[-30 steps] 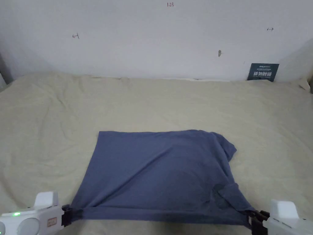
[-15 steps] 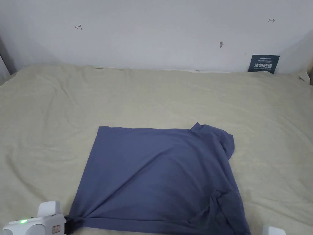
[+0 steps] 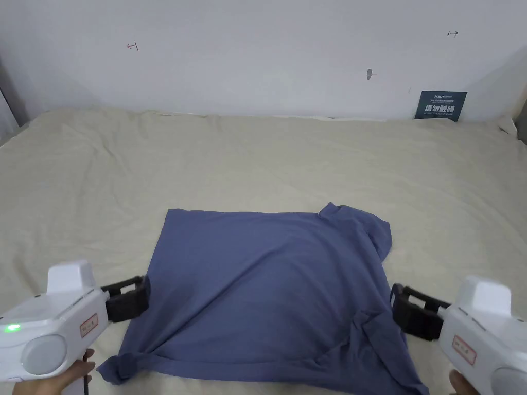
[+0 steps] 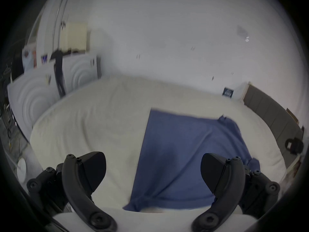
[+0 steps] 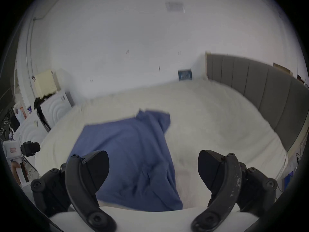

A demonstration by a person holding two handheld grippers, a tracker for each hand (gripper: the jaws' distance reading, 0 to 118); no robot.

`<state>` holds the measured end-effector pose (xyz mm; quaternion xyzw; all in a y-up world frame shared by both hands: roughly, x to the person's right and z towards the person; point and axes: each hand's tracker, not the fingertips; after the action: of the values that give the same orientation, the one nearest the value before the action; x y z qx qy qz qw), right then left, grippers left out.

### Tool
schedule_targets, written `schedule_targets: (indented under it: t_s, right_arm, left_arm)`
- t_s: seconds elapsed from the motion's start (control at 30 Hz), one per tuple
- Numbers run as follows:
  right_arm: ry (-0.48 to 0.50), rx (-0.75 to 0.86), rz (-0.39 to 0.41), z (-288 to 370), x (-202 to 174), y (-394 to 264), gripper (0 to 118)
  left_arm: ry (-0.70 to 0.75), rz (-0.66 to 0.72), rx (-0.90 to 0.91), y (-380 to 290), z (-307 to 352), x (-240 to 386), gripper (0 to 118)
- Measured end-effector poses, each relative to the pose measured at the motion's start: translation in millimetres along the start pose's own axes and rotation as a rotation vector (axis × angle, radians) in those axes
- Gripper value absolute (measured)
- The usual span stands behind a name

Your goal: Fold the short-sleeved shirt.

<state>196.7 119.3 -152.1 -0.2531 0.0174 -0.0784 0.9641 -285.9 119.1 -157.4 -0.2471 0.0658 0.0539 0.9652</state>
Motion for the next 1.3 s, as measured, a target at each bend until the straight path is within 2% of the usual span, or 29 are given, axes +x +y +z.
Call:
schedule_targets:
  t_s: [0.17,0.2,0.23,0.3,0.33,0.37,0.43,0.47,0.57,0.7,0.83,1.03,1.07,1.1,1.13,1.17,1.2,1.23,1.3]
  right_arm:
    - [-0.024,0.194,0.034,23,-16,21,109]
    - [-0.018,0.219,0.043,26,-18,22,107]
    - [-0.012,0.248,0.050,28,-19,23,100]
    - [-0.025,0.282,0.064,33,-23,22,77]
    - [-0.034,0.296,0.072,34,-26,21,54]
    - [-0.043,0.303,0.084,35,-27,21,36]
    - [-0.060,0.313,0.114,35,-30,19,7]
    - [-0.057,0.317,0.129,35,-32,18,2]
    - [-0.060,0.341,0.175,36,-35,15,1]
    - [-0.070,0.348,0.203,37,-39,17,1]
    - [-0.066,0.334,0.201,35,-37,17,1]
    - [-0.053,0.275,0.183,26,-31,10,1]
    - [-0.053,0.268,0.180,24,-31,8,1]
    - [-0.054,0.257,0.177,22,-30,6,1]
    - [-0.052,0.243,0.176,20,-29,4,1]
    - [-0.053,0.236,0.176,19,-29,3,2]
    - [-0.053,0.226,0.174,17,-28,1,2]
    - [-0.051,0.212,0.169,15,-27,0,2]
    - [-0.050,0.197,0.160,12,-25,-3,2]
  left_arm:
    - [0.014,-0.083,0.214,21,23,25,113]
    - [0.008,-0.092,0.243,23,26,29,109]
    - [0.004,-0.094,0.283,23,31,33,102]
    - [-0.010,-0.114,0.327,22,33,39,83]
    - [-0.015,-0.114,0.333,21,35,42,63]
    - [-0.023,-0.114,0.344,20,35,44,43]
    - [-0.042,-0.103,0.353,18,39,51,2]
    - [-0.048,-0.101,0.351,17,38,53,0]
    - [-0.089,-0.079,0.327,15,33,48,0]
    - [-0.071,-0.080,0.305,9,29,45,0]
    - [-0.044,-0.073,0.138,1,18,35,0]
    - [-0.035,0.006,-0.117,-45,-20,-16,2]
    - [-0.021,0.002,-0.157,-52,-24,-20,7]
    - [-0.004,0.005,-0.193,-53,-15,-15,21]
    - [0.003,0.020,-0.238,-59,-17,-18,59]
    - [0.007,0.032,-0.274,-64,-22,-23,87]
    - [0.005,0.055,-0.328,-71,-28,-27,108]
    - [0.007,0.075,-0.375,-83,-41,-38,115]
    - [0.022,0.077,-0.378,-97,-49,-44,110]
